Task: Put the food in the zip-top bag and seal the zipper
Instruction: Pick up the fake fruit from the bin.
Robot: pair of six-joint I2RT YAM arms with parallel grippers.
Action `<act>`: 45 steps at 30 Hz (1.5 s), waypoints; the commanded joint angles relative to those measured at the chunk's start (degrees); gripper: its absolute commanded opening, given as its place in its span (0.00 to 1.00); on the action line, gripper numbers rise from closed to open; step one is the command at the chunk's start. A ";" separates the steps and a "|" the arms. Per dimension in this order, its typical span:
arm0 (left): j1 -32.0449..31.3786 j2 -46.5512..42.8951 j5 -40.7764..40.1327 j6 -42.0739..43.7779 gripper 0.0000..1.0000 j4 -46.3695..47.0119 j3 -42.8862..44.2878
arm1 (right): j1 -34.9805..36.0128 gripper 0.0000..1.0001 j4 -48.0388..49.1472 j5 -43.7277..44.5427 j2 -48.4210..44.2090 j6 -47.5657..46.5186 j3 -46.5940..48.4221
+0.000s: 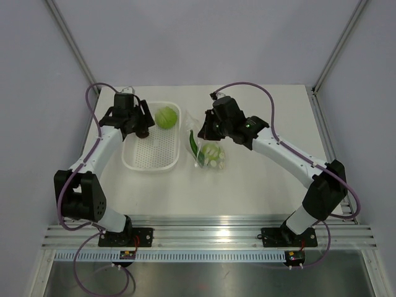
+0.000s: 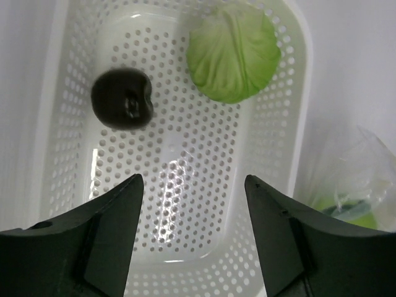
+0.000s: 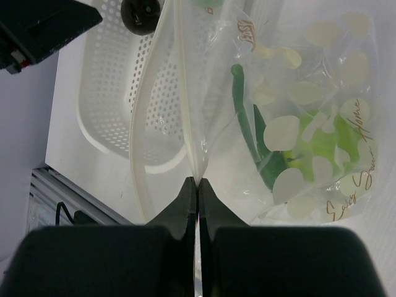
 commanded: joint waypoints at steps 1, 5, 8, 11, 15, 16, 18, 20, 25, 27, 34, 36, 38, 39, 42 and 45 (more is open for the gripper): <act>-0.09 5.44 -10.04 -0.29 0.72 -0.98 6.03 | 1.37 0.00 1.93 -1.12 0.69 0.12 3.09; -0.09 11.41 -13.91 -1.52 0.76 -0.73 8.50 | 1.55 0.00 1.66 -0.86 0.87 0.03 3.26; -0.09 15.72 -14.88 -1.70 0.84 -0.81 10.17 | 1.46 0.00 1.31 -0.68 1.13 -0.32 3.35; -0.09 18.80 -15.68 -1.87 0.91 -1.16 11.76 | 1.46 0.00 1.05 -0.60 1.13 -0.49 3.44; -0.09 19.69 -15.15 -2.31 0.98 0.07 10.80 | 1.46 0.00 0.61 -0.16 1.48 -0.58 3.61; -0.09 19.86 -14.89 -2.23 0.98 0.33 10.71 | 1.55 0.00 0.61 -0.16 1.57 -0.58 3.62; -0.09 20.39 -14.71 -2.23 0.98 0.68 10.79 | 1.46 0.00 0.52 -0.16 1.75 -0.58 3.70; -0.09 20.91 -14.88 -2.05 0.98 1.04 10.79 | 1.55 0.00 0.43 -0.16 2.01 -0.58 3.79; -0.09 22.50 -15.85 -2.22 0.98 0.95 11.58 | 1.46 0.00 0.61 -0.24 2.27 -0.41 3.88; -0.09 23.02 -16.11 -2.40 0.96 1.04 11.76 | 1.55 0.00 0.52 -0.33 2.63 -0.41 4.14; -0.09 24.69 -16.82 -3.28 0.91 2.71 11.76 | 1.46 0.00 0.17 -0.25 3.15 -0.50 4.41; -0.09 25.22 -17.17 -3.37 0.93 2.97 12.37 | 1.55 0.00 -0.01 -0.16 3.15 -0.67 4.41; -0.09 25.84 -17.17 -3.45 0.96 3.06 12.81 | 1.55 0.00 -0.18 -0.16 3.33 -0.76 4.41; -0.09 25.93 -16.99 -3.63 0.96 3.67 12.90 | 1.55 0.00 -0.18 -0.16 3.24 -0.76 4.41; -0.09 26.02 -17.78 -4.94 0.93 4.64 12.46 | 1.46 0.00 -0.27 -0.16 3.42 -0.76 4.32; -0.09 26.19 -19.54 -7.22 0.91 4.90 12.11 | 1.55 0.00 -0.27 -0.07 3.33 -0.85 4.23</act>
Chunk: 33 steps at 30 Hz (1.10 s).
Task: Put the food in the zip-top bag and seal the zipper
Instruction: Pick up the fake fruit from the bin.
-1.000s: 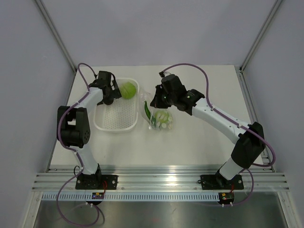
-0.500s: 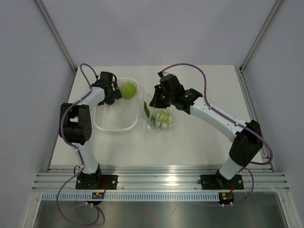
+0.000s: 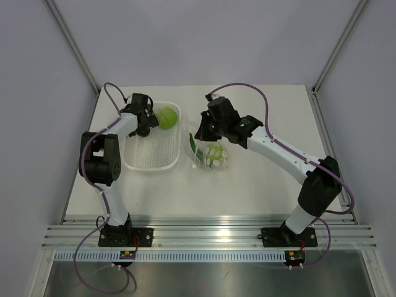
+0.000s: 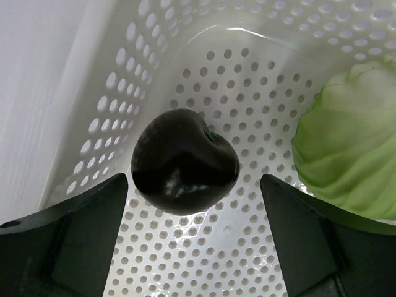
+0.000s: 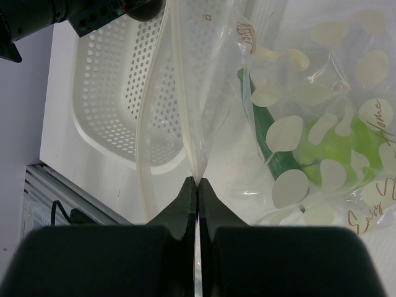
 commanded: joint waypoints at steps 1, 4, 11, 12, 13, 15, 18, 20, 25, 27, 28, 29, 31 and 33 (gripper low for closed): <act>-0.05 0.33 -4.04 -3.60 0.91 3.46 1.53 | 0.37 0.00 0.21 0.04 0.20 -0.83 2.44; -0.14 -0.11 -6.24 -5.72 0.91 4.16 0.57 | 0.37 0.00 0.04 -0.05 0.47 -0.83 2.70; -0.14 1.74 -7.04 -7.21 0.91 4.34 1.62 | 0.37 0.00 -0.14 -0.31 1.00 -1.09 2.97; -0.14 2.18 -6.95 -7.39 0.91 4.51 1.62 | 0.37 0.00 0.03 -0.31 1.08 -1.18 2.97; -0.14 2.35 -6.69 -7.48 0.88 4.52 1.62 | 0.37 0.00 -0.14 -0.31 1.08 -1.09 2.97; -0.14 2.53 -6.16 -7.56 0.83 4.69 1.44 | 0.46 0.00 -0.14 -0.31 1.17 -1.18 3.14; -0.14 2.18 -5.89 -7.39 0.73 4.78 0.92 | 0.37 0.00 -0.31 -0.14 1.17 -1.18 3.14; -0.14 1.30 -6.07 -7.13 0.66 4.87 0.65 | 0.45 0.00 -0.32 -0.05 1.09 -1.26 3.14; -0.22 -3.61 -5.37 -5.64 0.53 5.13 -1.36 | 0.37 0.00 -0.40 -0.05 0.73 -1.18 2.97; -0.22 -7.47 -2.83 -4.14 0.51 5.13 -2.16 | 0.37 0.00 -0.23 0.04 0.56 -1.09 2.79; -0.31 -8.71 -1.25 -3.53 0.51 5.04 -2.86 | 0.45 0.00 -0.05 -0.05 0.56 -1.00 2.70; -0.31 -9.85 1.72 -2.91 0.51 4.52 -3.04 | 0.46 0.00 0.12 -0.31 0.56 -1.00 2.62; -0.75 -14.24 4.81 -1.33 0.51 3.02 -3.56 | 0.45 0.00 0.12 -0.40 0.64 -1.00 2.79; -1.01 -19.67 9.47 -0.02 0.50 2.58 -5.49 | 0.45 0.00 0.39 -0.57 0.82 -0.91 2.79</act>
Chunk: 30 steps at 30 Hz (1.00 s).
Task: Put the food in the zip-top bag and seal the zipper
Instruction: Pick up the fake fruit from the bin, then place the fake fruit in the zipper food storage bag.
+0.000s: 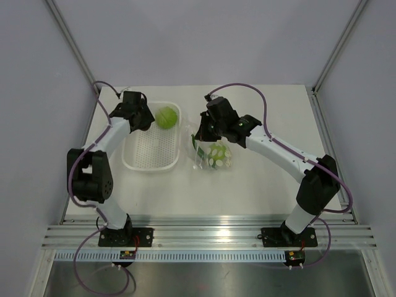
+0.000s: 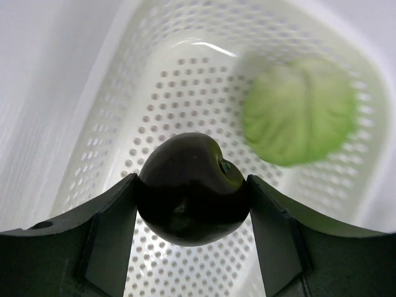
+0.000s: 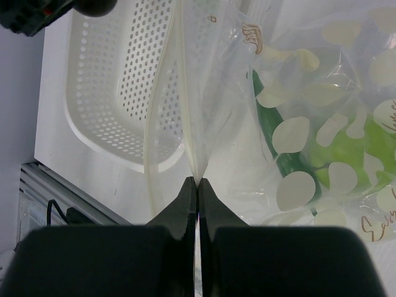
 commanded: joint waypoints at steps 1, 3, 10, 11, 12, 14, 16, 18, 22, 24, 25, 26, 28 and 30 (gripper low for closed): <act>-0.86 -11.26 9.67 3.62 0.49 1.51 -1.80 | 0.46 0.00 1.63 -0.64 -0.16 -0.72 2.09; -1.21 -13.99 14.77 3.89 0.48 1.08 -2.60 | 0.45 0.00 1.72 -0.73 0.01 -0.54 2.09; -6.39 -21.64 26.55 3.36 0.48 -2.18 -1.28 | 0.46 0.00 2.16 -1.08 0.36 0.16 2.62; -6.83 -22.95 29.35 2.40 0.48 -1.57 -1.72 | 0.37 0.00 2.16 -1.17 0.19 0.16 2.53; -7.88 -23.58 30.51 1.87 0.48 -1.30 -2.50 | 0.37 0.00 2.25 -1.17 0.10 0.16 2.71; -9.12 -24.90 33.07 0.47 0.48 -0.34 -3.47 | 0.37 0.00 2.25 -1.08 0.01 0.25 2.53; -10.96 -25.08 35.00 -0.59 0.48 0.89 -4.79 | 0.45 0.00 2.42 -1.17 -0.34 0.42 2.44; -12.98 -24.81 34.83 -2.79 0.48 3.17 -6.37 | 0.46 0.00 2.86 -1.34 -0.69 0.69 2.01; -16.33 -22.88 33.52 -4.89 0.48 4.76 -7.69 | 0.37 0.00 3.57 -1.96 -1.92 1.13 0.95; -17.55 -22.35 33.78 -5.86 0.48 6.08 -8.75 | 0.46 0.00 3.83 -1.96 -2.97 1.04 0.25; -17.91 -22.18 34.13 -6.30 0.48 7.21 -9.80 | 0.37 0.00 3.66 -1.70 -3.15 1.04 0.07; -18.26 -22.00 34.13 -6.92 0.48 7.49 -10.07 | 0.37 0.00 3.66 -1.61 -3.76 1.13 -0.10; -18.88 -21.21 34.13 -7.53 0.48 8.10 -10.60 | 0.37 0.00 4.01 -1.35 -4.20 1.30 -0.54; -19.49 -20.42 33.34 -7.45 0.48 7.93 -10.77 | 0.46 0.00 4.01 -1.34 -4.82 1.48 -0.72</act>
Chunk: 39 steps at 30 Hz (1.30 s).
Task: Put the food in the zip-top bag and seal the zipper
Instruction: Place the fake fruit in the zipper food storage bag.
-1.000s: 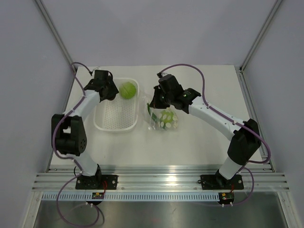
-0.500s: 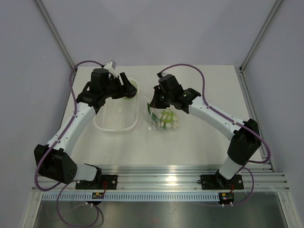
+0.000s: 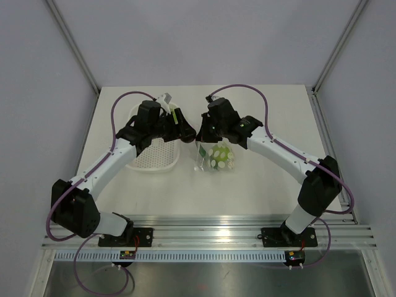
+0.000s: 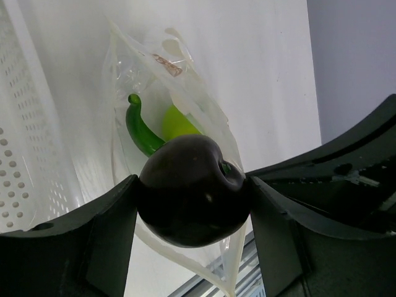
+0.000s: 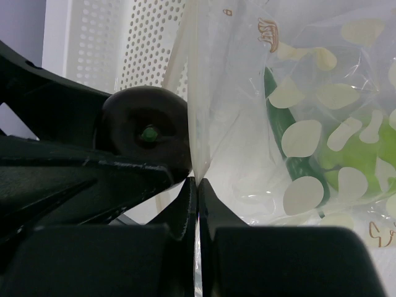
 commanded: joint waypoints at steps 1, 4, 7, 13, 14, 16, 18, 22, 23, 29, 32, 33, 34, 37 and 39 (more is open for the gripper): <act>-1.53 1.61 1.10 -1.61 0.48 3.60 -0.61 | 0.54 0.00 3.88 -0.73 -4.36 0.87 0.26; -1.70 2.58 0.75 -1.44 0.49 3.16 -0.26 | 0.45 0.00 3.70 0.14 -5.59 0.87 -0.18; -1.70 3.02 0.31 -1.61 0.49 3.34 -0.52 | 0.45 0.00 3.79 1.02 -6.91 0.96 -0.97; -1.70 3.72 2.06 -1.97 0.50 4.04 -0.61 | 0.45 0.00 4.67 0.85 -7.79 1.66 -2.02; -1.79 3.81 2.24 -1.97 0.52 4.04 -0.61 | 0.45 0.00 4.75 0.68 -7.62 1.66 -2.11; -1.70 3.64 2.24 -1.62 0.59 3.52 -0.35 | 0.45 0.00 5.11 0.32 -7.35 1.83 -2.11; -1.70 2.94 2.15 -1.26 0.83 2.90 -0.09 | 0.45 0.00 5.02 0.41 -7.26 1.84 -2.11; -1.70 0.65 3.46 1.10 0.92 -0.17 1.41 | 0.45 0.00 4.14 1.73 -7.18 1.84 -2.29; -1.70 0.13 3.56 1.72 0.92 -0.79 2.63 | 0.45 0.00 4.05 2.08 -7.18 1.84 -2.55; -0.13 -4.97 1.98 6.21 0.85 -7.47 7.65 | 0.45 0.00 3.52 2.96 -7.53 2.10 -3.52; 5.38 -6.21 2.50 5.95 0.81 -6.95 8.00 | 0.45 0.00 3.52 2.96 -8.05 1.84 -3.69; 7.24 -5.86 2.76 5.68 0.81 -7.03 8.18 | 0.45 0.00 3.44 2.96 -8.14 1.66 -3.69; 9.09 -5.25 3.20 5.25 0.81 -7.12 8.53 | 0.37 0.00 3.44 2.96 -8.23 1.57 -3.69; 13.14 -0.69 -5.12 7.17 0.88 -9.05 11.07 | 0.45 0.00 3.35 4.54 -8.67 1.13 -3.69; 14.64 5.81 -7.86 7.70 0.94 -11.16 13.70 | 0.45 0.00 3.00 4.63 -8.85 0.78 -3.52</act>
